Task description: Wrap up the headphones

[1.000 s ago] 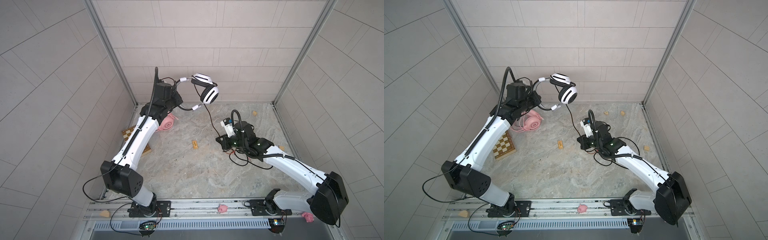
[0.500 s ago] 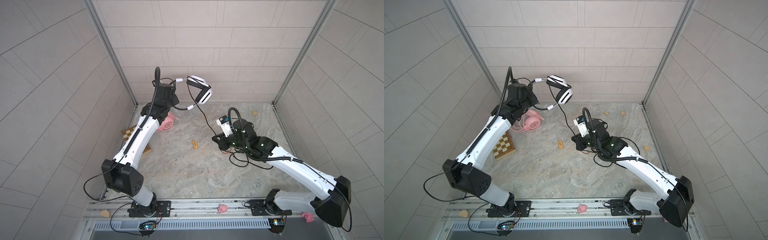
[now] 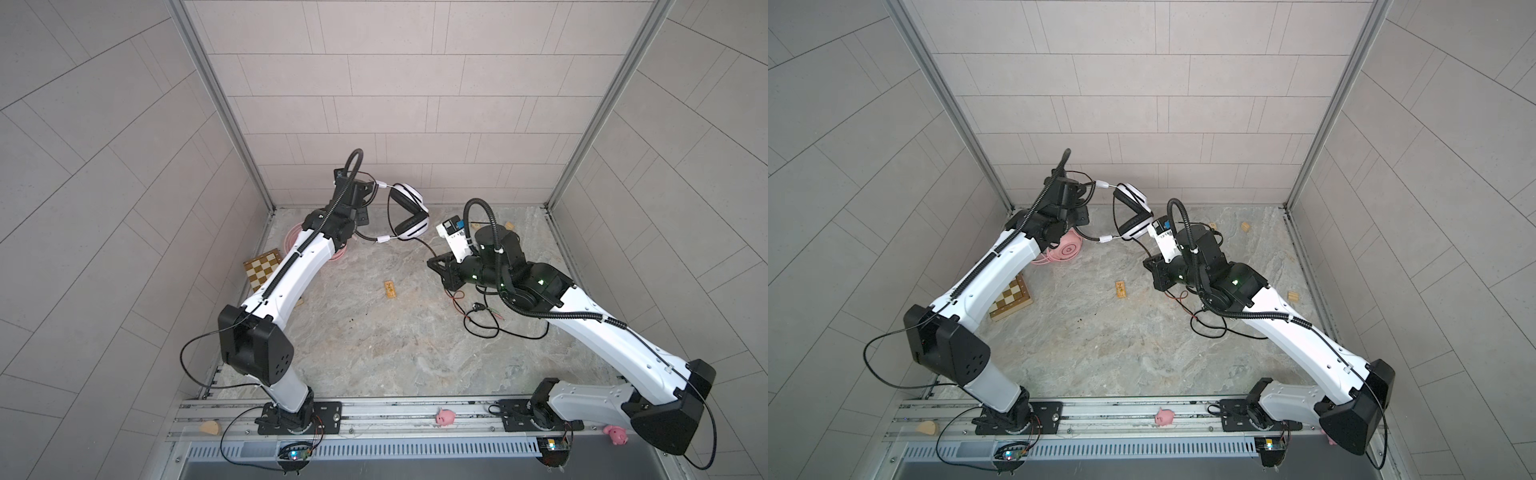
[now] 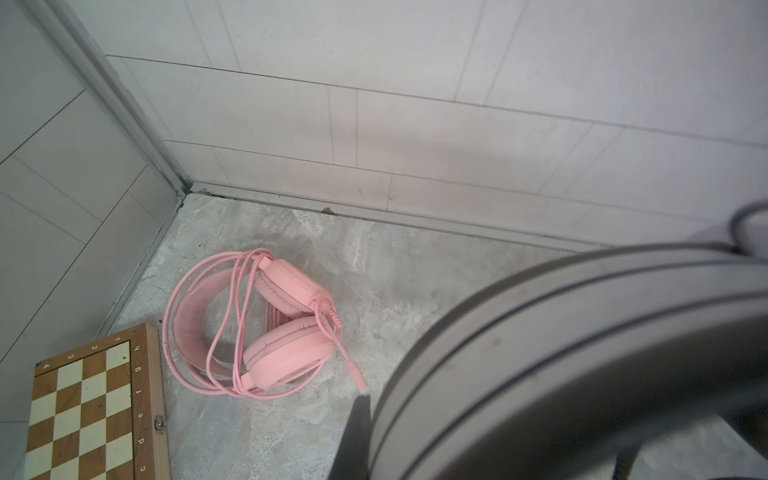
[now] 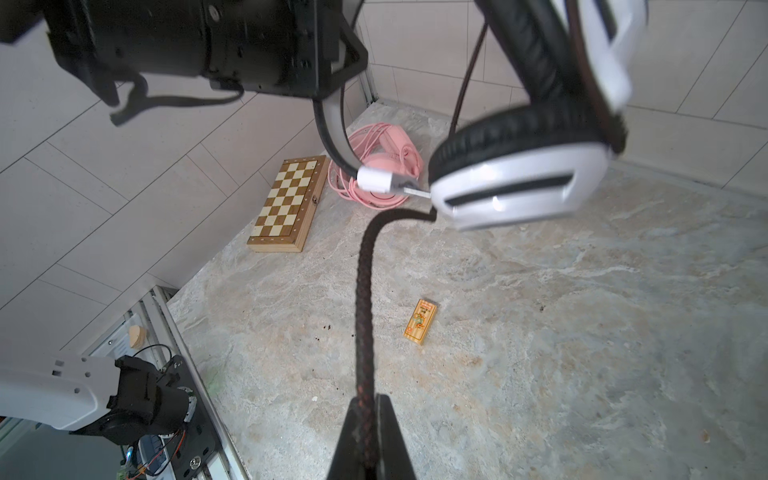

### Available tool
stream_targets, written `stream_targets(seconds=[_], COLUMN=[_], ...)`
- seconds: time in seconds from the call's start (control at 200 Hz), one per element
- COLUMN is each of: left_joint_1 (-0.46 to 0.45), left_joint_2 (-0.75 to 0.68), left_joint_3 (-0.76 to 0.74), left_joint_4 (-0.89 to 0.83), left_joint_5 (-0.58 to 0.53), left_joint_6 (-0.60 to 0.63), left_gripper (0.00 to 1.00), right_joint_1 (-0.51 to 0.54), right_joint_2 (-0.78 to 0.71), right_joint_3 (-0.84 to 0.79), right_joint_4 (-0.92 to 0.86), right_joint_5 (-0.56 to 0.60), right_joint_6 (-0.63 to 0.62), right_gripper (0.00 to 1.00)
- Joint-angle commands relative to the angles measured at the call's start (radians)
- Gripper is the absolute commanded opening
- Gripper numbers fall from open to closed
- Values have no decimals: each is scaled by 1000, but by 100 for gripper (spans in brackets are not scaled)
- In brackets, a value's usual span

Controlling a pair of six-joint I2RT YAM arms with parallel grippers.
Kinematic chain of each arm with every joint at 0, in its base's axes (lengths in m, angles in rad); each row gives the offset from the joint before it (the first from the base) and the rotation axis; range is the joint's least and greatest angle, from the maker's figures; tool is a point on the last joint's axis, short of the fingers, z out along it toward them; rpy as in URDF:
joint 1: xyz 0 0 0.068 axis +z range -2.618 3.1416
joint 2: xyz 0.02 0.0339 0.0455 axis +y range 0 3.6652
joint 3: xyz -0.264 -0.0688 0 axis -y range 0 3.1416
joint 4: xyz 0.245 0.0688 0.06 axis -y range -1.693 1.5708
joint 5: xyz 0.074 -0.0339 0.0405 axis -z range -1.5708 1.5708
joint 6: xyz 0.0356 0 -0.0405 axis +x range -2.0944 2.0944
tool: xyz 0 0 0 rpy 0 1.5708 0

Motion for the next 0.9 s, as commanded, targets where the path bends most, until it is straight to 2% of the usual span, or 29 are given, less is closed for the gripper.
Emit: stream_targets(seconds=[0.0,0.28,0.515,0.6,0.701,0.896], left_joint_1=[-42,-78,-121,-127,-135,-143], left_joint_2=[8,-47,-107,-120,-123,-130], left_joint_3=[27,-43,-123,-149,-156,-154], left_joint_4=[-10,-59,-65,-65,-93,-113], left_joint_5=[-10,134,250,341,413,476], left_joint_6=[118,254,378,411,439,456], left_gripper=[0,0,0,0,0,0], right_joint_1=[4,-36,-104,-129,-157,-239], right_joint_2=[11,25,32,37,43,67], right_joint_3=[64,146,173,181,179,167], right_joint_4=[-57,-130,-129,-125,-111,-87], right_joint_5=[47,156,148,136,124,73], right_joint_6=[-70,-170,-182,-182,-182,-171], right_gripper=[0,0,0,0,0,0])
